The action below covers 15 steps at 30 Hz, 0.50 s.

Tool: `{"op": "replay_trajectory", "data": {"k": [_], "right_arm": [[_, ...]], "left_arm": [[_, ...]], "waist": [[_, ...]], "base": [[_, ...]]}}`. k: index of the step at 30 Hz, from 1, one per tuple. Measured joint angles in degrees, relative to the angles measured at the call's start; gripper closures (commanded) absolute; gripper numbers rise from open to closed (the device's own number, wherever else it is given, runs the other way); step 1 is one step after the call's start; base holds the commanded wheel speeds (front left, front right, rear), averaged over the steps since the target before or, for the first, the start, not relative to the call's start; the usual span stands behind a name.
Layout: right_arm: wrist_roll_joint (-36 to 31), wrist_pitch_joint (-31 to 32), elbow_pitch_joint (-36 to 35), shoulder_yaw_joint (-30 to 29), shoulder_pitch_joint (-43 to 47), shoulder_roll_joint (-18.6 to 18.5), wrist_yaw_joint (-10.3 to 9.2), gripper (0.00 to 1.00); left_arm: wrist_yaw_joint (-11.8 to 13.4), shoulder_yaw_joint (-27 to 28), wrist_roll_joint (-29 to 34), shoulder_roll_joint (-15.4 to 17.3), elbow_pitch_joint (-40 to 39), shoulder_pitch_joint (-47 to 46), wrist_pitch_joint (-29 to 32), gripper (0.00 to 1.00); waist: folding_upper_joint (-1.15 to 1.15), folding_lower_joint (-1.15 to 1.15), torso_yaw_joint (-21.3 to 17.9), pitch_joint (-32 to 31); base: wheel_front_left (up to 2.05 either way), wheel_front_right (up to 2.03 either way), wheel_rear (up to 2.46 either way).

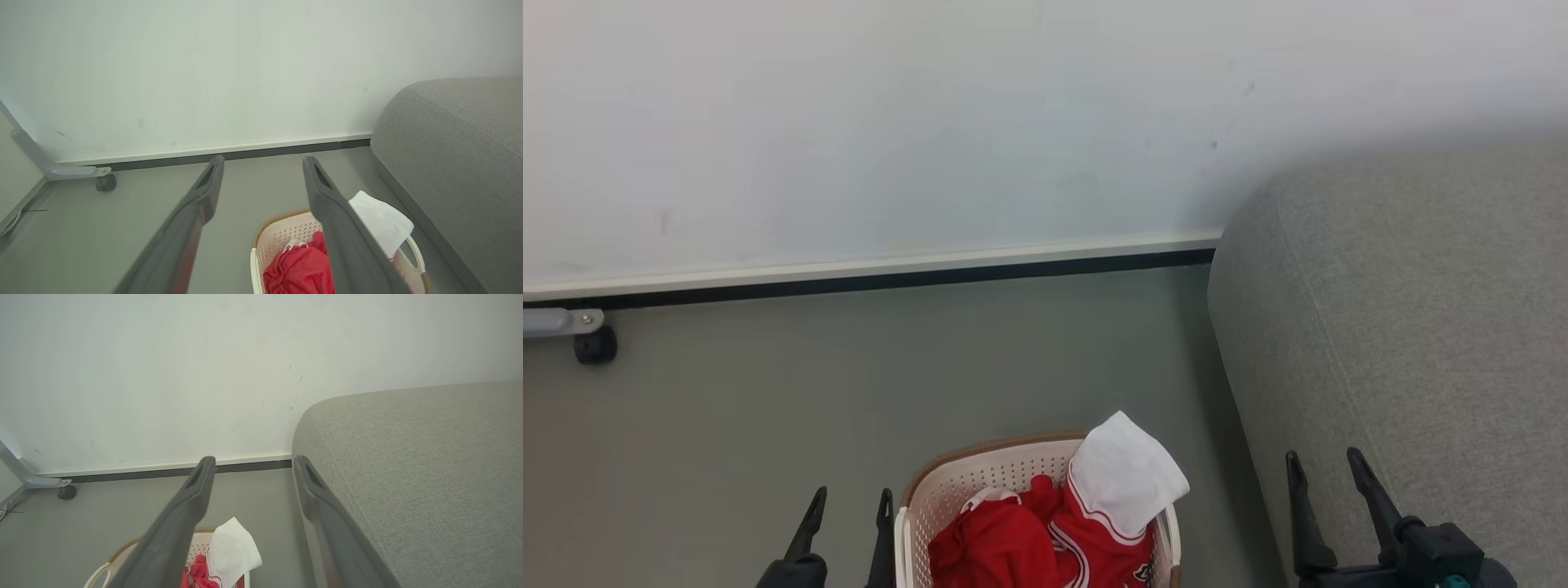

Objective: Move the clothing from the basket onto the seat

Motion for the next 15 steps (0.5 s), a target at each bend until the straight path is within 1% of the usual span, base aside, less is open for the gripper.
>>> {"op": "replay_trajectory", "data": {"k": [5, 10, 11, 15], "right_arm": [[-0.74, 0.00, -1.07, -0.25, -1.68, -0.10, 0.25, 0.00], [-1.97, 0.00, -2.43, -0.29, -5.71, -0.32, 0.58, 0.00], [-1.98, 0.00, -2.67, -0.46, -6.48, -0.35, 0.58, 0.00], [-2.04, -0.01, -3.74, -1.37, -8.84, -0.68, 0.58, 0.00]], "left_arm": [[-0.57, -1.25, 0.87, 0.19, 1.03, -1.89, 0.00, 0.00], [-1.57, -2.56, 1.78, 0.92, 3.61, -3.75, 0.00, 0.00], [-2.08, -2.94, 2.42, 1.03, 4.30, -4.50, 0.00, 0.00], [-2.57, -4.20, 3.52, 0.79, 5.98, -8.54, 0.00, 0.00]], "waist": [[0.00, 0.00, -0.38, 3.48], [0.00, 0.00, -1.29, 7.30], [0.00, 0.01, -1.55, 8.06], [0.01, 0.01, -2.82, 11.21]], "base": [[0.00, 0.00, 0.00], [0.00, 0.00, 0.00], [0.00, 0.00, 0.00], [0.00, 0.00, 0.00]]}}
